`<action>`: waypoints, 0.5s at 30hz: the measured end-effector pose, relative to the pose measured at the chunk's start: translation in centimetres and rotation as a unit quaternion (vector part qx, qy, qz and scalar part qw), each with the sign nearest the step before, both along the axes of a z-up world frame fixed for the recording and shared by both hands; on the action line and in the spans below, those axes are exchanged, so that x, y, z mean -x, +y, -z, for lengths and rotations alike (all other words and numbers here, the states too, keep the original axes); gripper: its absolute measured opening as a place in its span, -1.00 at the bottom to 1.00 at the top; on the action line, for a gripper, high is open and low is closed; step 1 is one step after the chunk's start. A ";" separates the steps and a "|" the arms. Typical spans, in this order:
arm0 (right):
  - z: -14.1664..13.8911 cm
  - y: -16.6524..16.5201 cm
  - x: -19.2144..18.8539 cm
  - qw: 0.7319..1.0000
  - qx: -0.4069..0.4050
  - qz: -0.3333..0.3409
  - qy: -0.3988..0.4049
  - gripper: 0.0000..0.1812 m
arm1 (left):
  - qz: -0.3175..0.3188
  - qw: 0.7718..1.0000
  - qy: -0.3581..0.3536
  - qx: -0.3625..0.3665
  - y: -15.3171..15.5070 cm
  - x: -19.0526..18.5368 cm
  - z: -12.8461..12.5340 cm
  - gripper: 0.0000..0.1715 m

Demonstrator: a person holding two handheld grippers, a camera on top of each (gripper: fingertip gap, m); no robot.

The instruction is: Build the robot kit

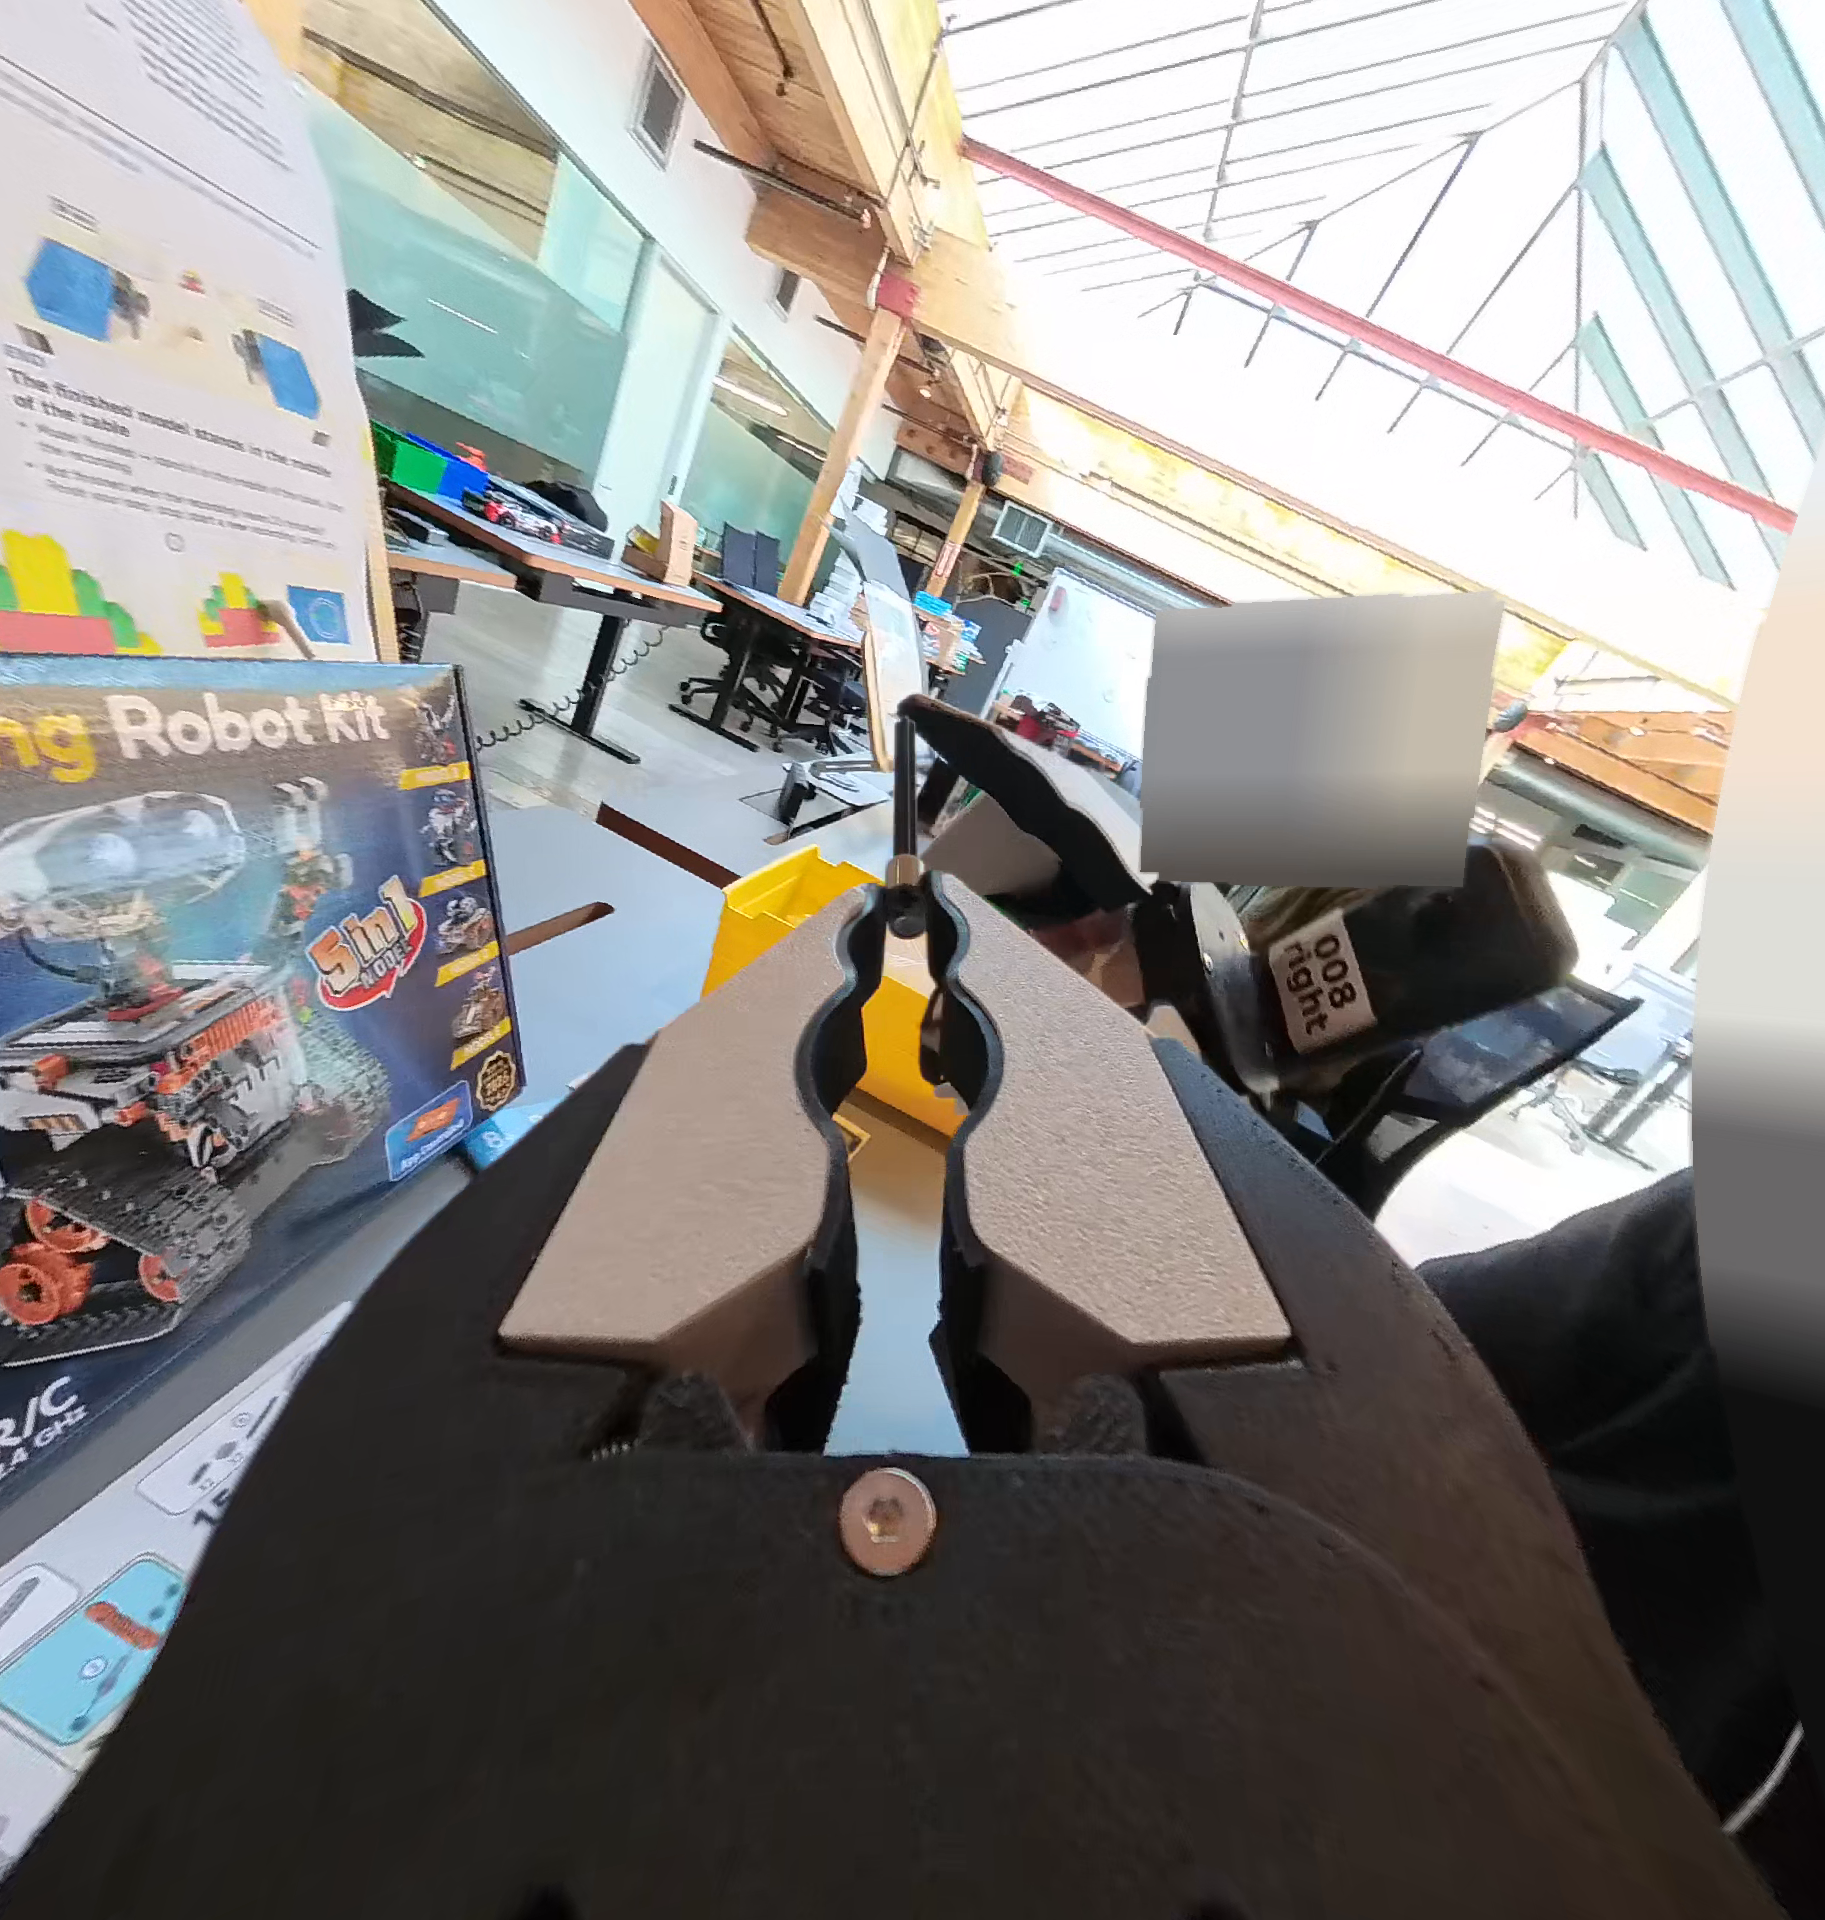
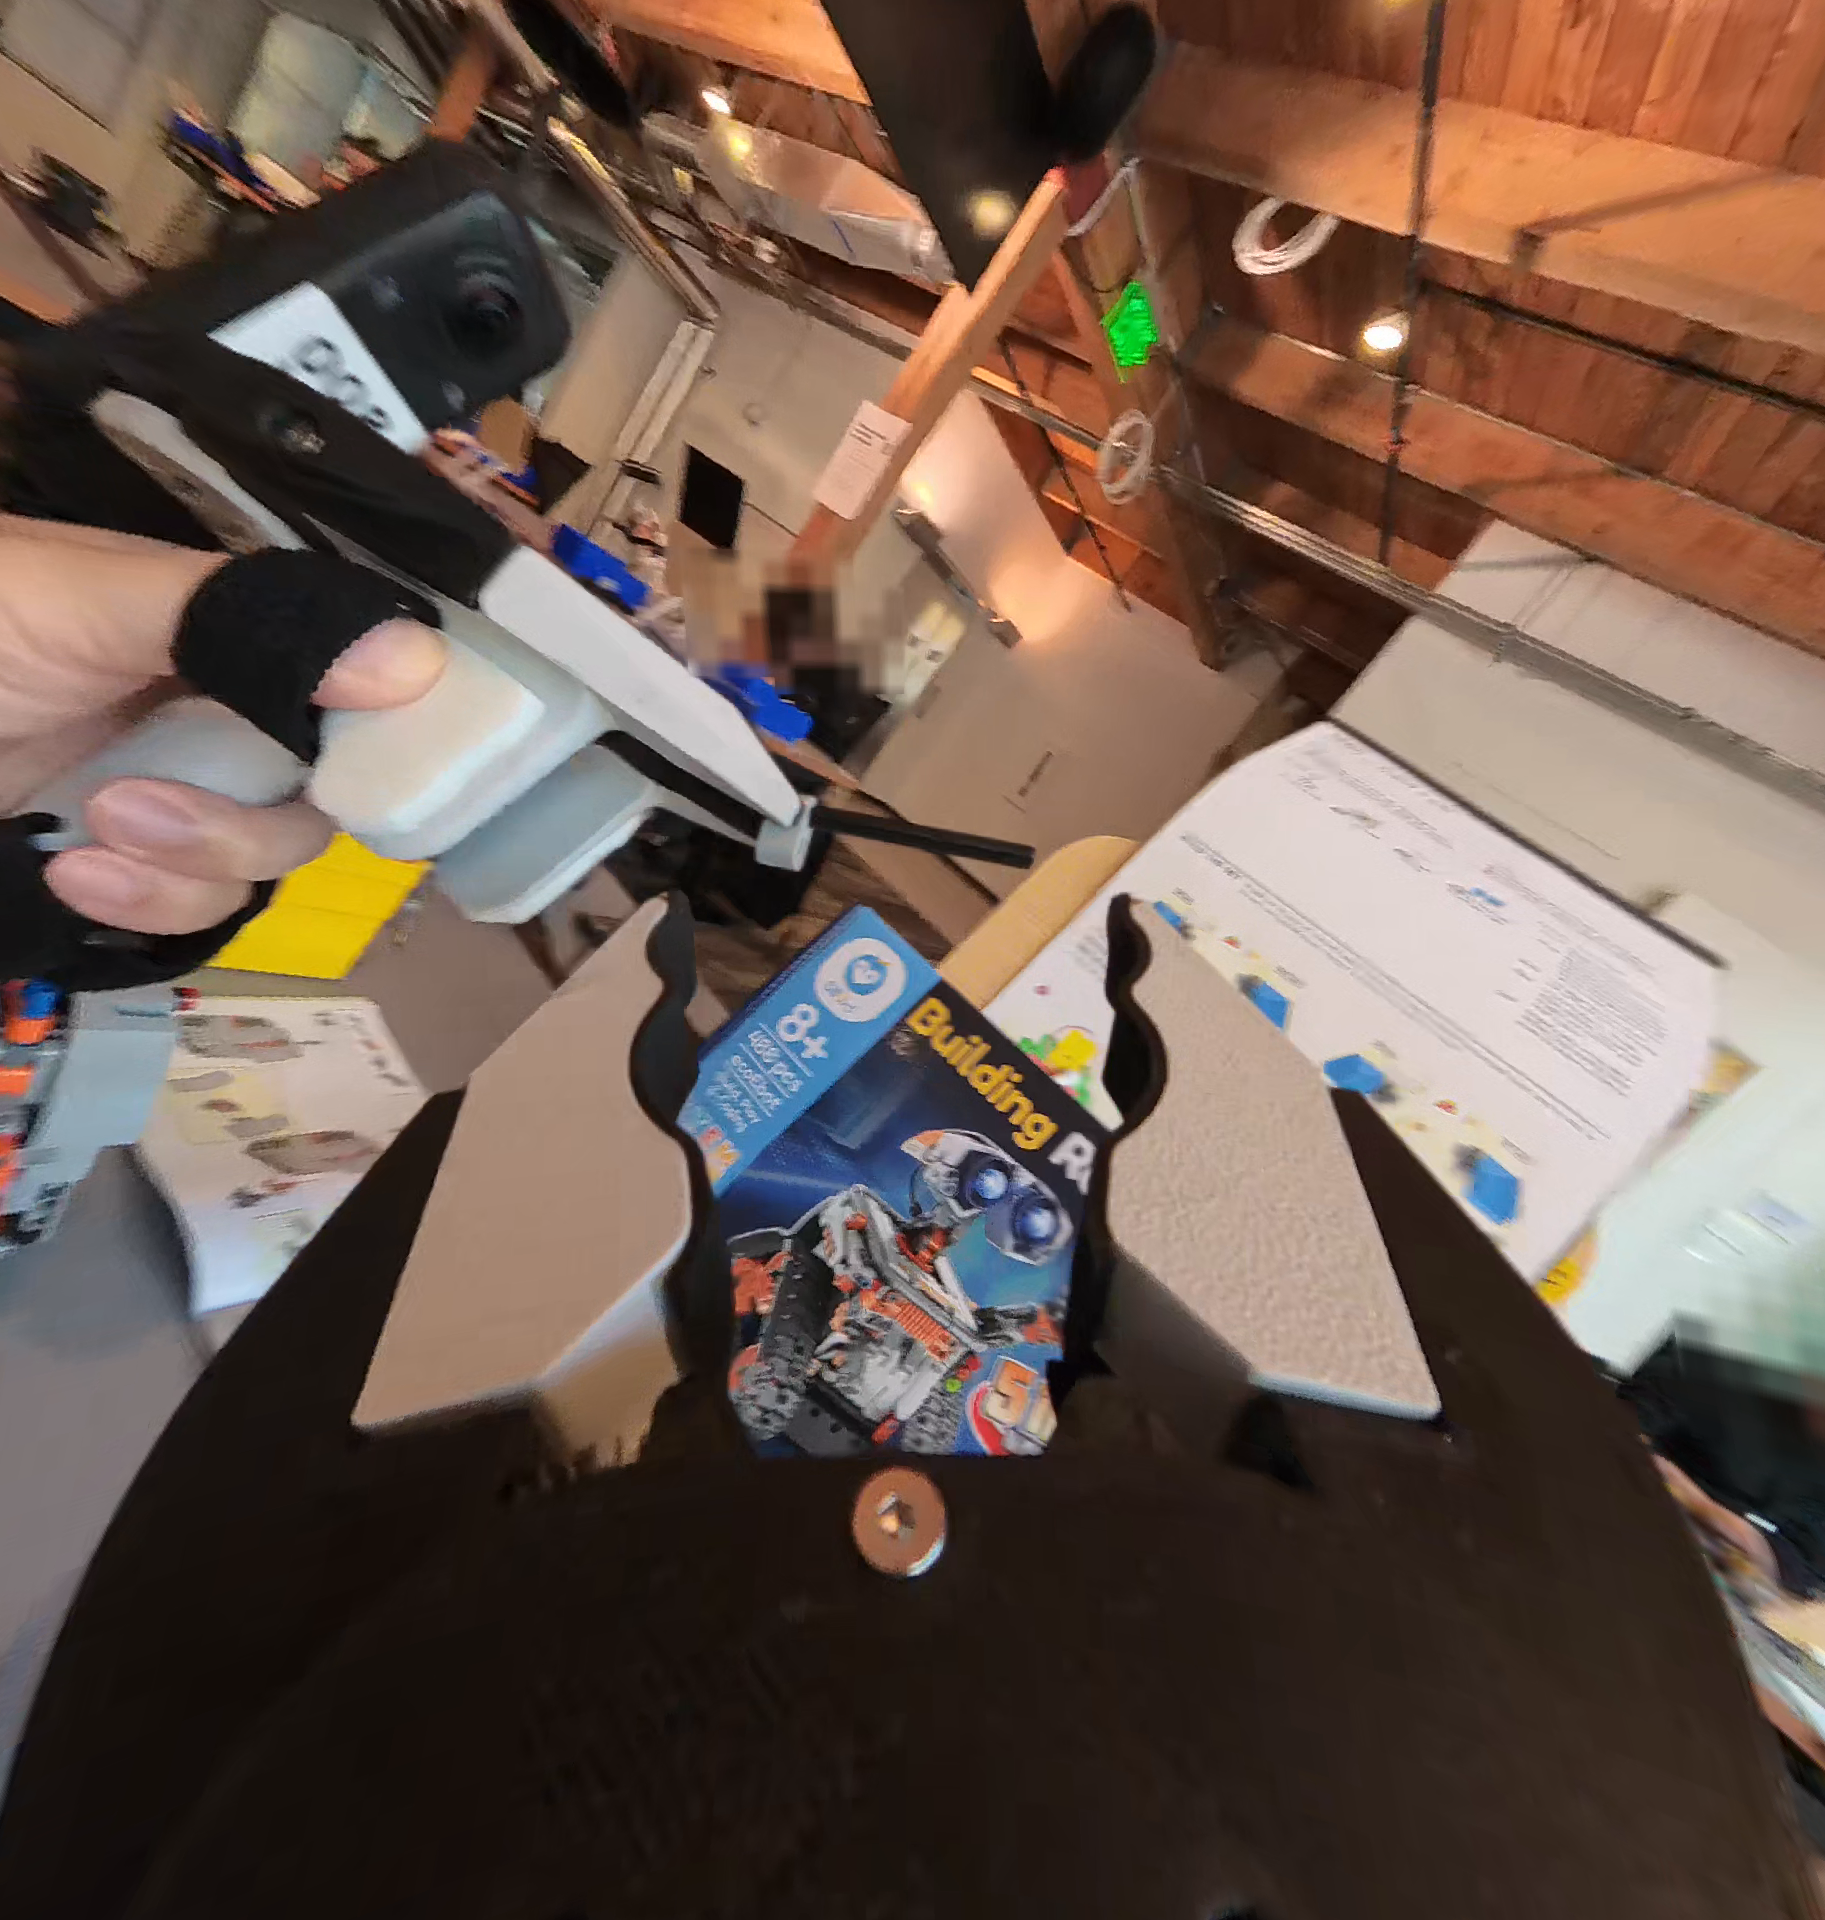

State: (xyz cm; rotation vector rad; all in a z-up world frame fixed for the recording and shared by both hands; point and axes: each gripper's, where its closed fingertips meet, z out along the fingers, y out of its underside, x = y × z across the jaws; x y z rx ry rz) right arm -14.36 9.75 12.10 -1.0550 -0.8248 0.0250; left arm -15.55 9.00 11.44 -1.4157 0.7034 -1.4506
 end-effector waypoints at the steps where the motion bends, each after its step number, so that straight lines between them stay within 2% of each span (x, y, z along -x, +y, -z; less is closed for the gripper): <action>1: -0.2 0.2 -0.2 1.000 -0.014 0.022 0.003 -0.11 | -0.002 1.000 0.002 0.002 0.0 0.0 0.0 -0.94; 6: 0.3 0.5 0.2 0.999 -0.007 0.035 0.008 -0.14 | -0.004 1.000 0.010 0.011 0.0 -0.5 0.4 -0.95; 10: 0.8 0.8 0.3 0.999 0.002 0.040 0.005 -0.31 | -0.004 1.000 0.027 0.014 0.0 -1.0 1.0 -0.94; 15: 0.9 1.1 -0.1 0.999 0.013 0.049 0.016 -0.39 | -0.005 0.999 0.040 0.016 0.0 -1.2 1.4 -0.95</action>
